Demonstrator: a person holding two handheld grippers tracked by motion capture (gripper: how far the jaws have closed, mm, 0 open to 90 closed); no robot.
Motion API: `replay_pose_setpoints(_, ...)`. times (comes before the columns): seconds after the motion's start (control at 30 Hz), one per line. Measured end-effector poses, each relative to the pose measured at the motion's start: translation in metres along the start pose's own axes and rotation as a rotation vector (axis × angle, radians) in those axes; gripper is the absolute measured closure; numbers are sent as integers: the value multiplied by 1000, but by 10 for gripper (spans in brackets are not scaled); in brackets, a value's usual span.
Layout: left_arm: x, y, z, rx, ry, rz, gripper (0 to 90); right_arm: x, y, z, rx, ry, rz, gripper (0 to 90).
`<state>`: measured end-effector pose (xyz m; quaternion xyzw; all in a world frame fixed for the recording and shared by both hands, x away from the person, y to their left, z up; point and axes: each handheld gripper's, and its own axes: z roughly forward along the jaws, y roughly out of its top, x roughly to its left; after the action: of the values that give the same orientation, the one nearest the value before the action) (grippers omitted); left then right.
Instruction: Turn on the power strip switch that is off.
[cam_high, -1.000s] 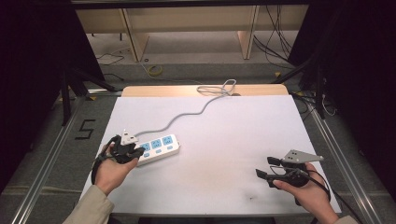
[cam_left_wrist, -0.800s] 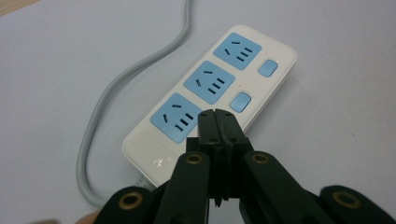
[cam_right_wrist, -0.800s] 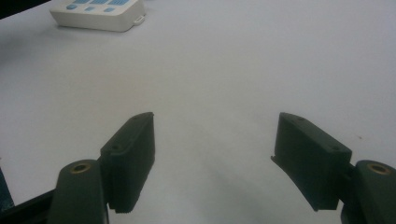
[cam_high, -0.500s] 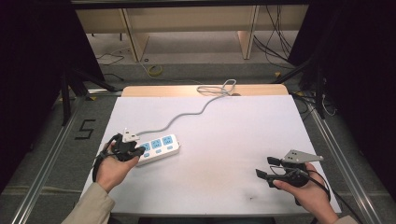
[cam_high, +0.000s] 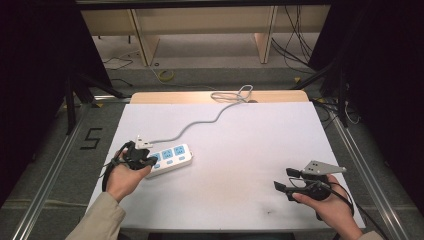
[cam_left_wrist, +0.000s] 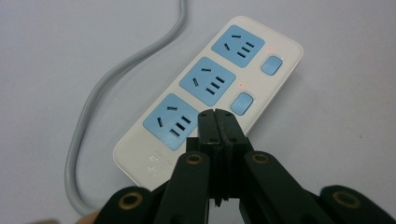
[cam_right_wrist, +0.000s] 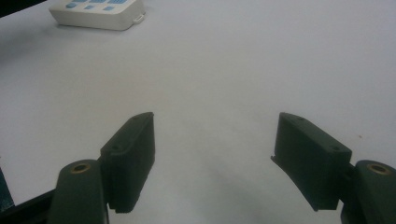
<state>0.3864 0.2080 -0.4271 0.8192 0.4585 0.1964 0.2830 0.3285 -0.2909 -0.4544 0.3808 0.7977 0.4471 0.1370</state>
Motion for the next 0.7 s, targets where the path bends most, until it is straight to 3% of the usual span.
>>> replay_pose_setpoints(0.7,2,3,7,37,-7,9,898,0,0,0,1,-1,2,295)
